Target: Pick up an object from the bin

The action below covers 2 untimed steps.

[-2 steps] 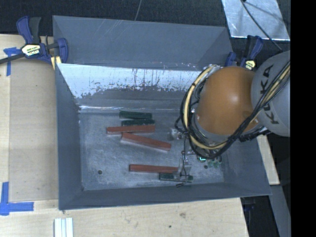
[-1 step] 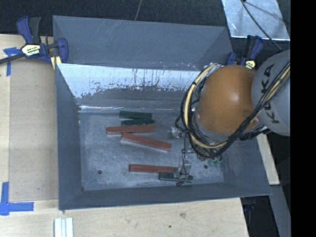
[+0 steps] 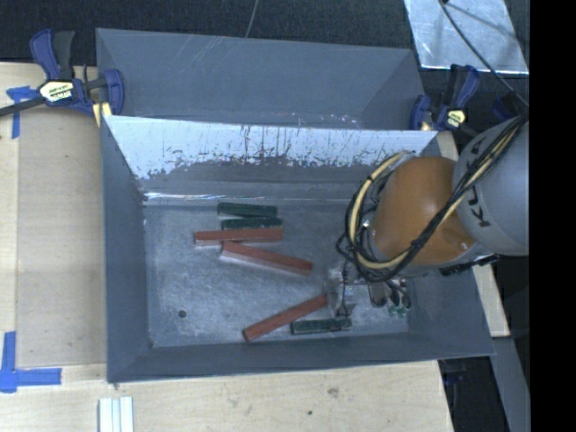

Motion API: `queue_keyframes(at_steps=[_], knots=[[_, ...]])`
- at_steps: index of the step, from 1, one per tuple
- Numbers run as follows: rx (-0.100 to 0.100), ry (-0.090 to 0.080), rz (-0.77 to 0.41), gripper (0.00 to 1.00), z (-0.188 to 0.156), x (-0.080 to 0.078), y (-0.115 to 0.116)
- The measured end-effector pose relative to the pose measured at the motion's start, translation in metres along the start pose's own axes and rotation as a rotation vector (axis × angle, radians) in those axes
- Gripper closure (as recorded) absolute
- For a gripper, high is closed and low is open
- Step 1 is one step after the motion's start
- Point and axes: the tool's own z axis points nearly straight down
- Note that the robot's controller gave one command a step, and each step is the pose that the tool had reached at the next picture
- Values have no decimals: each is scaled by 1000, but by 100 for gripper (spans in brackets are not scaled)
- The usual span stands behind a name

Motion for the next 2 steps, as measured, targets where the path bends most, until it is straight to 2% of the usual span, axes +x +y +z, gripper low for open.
queue_keyframes(at_steps=[1,2], knots=[[0,0,0,100,0,0,0],[0,-10,103,0,3,10,-31]])
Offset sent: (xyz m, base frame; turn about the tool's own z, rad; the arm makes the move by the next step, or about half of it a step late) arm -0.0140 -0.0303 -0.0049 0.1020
